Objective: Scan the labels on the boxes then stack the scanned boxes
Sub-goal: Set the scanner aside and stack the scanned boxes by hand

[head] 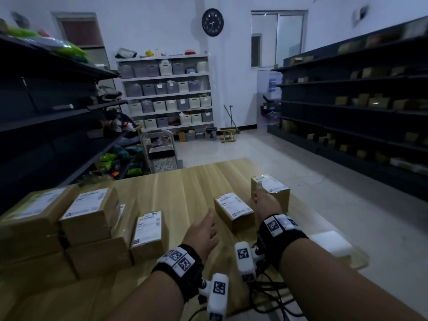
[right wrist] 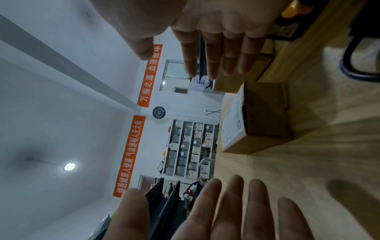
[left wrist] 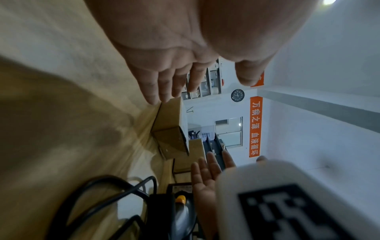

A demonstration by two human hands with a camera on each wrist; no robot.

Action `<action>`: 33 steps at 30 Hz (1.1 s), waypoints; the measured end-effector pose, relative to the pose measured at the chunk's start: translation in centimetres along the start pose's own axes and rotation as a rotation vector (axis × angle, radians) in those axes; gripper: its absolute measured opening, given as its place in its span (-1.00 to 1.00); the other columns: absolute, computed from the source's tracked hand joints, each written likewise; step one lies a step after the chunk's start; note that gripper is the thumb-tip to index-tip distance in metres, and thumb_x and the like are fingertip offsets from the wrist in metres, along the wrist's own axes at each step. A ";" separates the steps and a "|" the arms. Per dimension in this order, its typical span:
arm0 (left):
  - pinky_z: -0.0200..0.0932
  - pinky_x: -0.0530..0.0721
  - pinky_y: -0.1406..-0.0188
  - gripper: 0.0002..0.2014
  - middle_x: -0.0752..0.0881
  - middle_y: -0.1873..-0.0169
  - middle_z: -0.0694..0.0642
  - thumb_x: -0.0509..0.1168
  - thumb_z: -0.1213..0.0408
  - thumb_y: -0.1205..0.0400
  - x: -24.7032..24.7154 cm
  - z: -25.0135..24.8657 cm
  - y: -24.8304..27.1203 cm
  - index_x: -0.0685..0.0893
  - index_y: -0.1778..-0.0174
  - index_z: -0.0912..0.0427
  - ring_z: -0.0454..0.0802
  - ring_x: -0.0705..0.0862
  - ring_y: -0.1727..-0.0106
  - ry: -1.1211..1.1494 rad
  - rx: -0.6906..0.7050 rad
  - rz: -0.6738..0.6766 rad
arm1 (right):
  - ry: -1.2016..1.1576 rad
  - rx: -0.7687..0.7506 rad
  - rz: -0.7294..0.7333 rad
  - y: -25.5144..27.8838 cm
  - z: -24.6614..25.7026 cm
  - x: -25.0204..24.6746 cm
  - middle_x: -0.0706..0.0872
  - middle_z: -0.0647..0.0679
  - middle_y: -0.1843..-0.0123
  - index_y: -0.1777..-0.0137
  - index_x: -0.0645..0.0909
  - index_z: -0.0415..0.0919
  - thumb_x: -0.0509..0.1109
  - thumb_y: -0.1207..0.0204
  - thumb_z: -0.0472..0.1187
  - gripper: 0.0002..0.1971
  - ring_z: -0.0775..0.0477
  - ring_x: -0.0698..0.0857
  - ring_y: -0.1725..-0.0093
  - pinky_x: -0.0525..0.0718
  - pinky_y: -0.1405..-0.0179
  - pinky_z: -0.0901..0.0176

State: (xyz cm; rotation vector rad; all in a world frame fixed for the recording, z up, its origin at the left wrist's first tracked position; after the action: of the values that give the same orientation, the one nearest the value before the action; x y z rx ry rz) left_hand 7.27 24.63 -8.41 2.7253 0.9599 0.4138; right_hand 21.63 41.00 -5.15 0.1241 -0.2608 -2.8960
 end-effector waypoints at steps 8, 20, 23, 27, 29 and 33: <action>0.01 0.66 -0.36 -0.24 0.79 -0.34 -0.01 0.13 -0.33 -0.88 2.9 -0.1 -1.4 0.51 -0.79 0.22 -0.10 0.75 -0.25 0.029 -0.035 0.034 | 0.121 0.030 0.094 -1.0 -1.2 -0.4 0.63 -0.13 -0.10 -0.20 0.58 -0.11 0.03 -0.79 0.39 -0.43 -0.22 0.59 -0.14 0.46 -0.26 -0.03; 0.18 0.50 -0.69 -0.42 0.80 -0.12 -0.13 0.03 -0.41 -0.86 1.3 -0.3 -2.5 0.73 -0.28 -0.02 -0.06 0.68 -0.42 -0.091 0.014 0.063 | -0.046 0.036 0.123 -2.4 -3.5 2.2 0.87 -0.15 -0.12 0.05 0.69 -0.05 0.15 -0.03 0.74 -0.10 -0.28 0.79 -0.20 0.64 -0.48 -0.39; 0.11 0.68 -0.51 -0.44 0.86 -0.25 -0.06 0.06 -0.38 -0.87 -0.7 -1.5 -2.1 0.78 -0.22 -0.02 -0.12 0.77 -0.31 -0.150 0.105 -0.012 | -0.107 0.019 0.148 -2.5 -3.5 3.5 0.93 -0.07 0.01 0.08 0.76 -0.04 0.24 -0.04 0.72 -0.14 -0.26 0.84 -0.16 0.66 -0.45 -0.39; 0.23 0.73 -0.54 -0.43 0.86 -0.18 -0.05 0.12 -0.47 -0.80 -3.1 -4.2 -0.6 0.79 -0.10 -0.07 -0.04 0.82 -0.23 -0.231 0.277 -0.117 | -0.165 -0.064 0.191 -0.4 -1.8 6.2 0.90 -0.03 0.17 0.17 0.78 -0.09 0.26 -0.12 0.66 -0.21 -0.38 0.86 -0.19 0.72 -0.41 -0.40; 0.31 0.72 -0.55 -0.21 0.89 -0.11 -0.03 0.12 -0.72 -0.55 -5.3 -5.5 0.5 0.82 -0.08 -0.05 0.06 0.84 -0.23 -0.245 0.336 -0.195 | -0.240 -0.059 0.198 2.6 -0.3 7.5 0.94 -0.06 0.16 0.03 0.81 -0.11 0.35 -0.30 0.55 -0.29 -0.24 0.91 -0.07 0.78 -0.36 -0.30; 0.33 0.69 -0.57 0.12 0.91 -0.20 0.06 0.02 -0.95 -0.19 -10.5 -6.6 2.0 0.85 -0.19 -0.07 0.16 0.85 -0.30 -0.236 0.363 -0.321 | -0.347 -0.019 0.286 6.6 0.7 11.6 0.94 -0.13 0.15 -0.26 0.72 -0.36 0.35 -0.77 0.15 -0.49 -0.09 0.94 0.09 0.86 -0.04 0.02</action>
State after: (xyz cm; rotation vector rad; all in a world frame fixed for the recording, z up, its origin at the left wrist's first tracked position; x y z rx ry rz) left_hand -1.66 17.16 -3.66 2.7589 1.4902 -0.1529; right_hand 11.78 32.09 -3.98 -0.3907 -0.2828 -2.6175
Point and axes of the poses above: each hand's wrist, its own y-axis away from the middle knuckle, its own x-axis out of the palm, z = x × y, the point moved 9 cm from there along -y, towards the middle knuckle
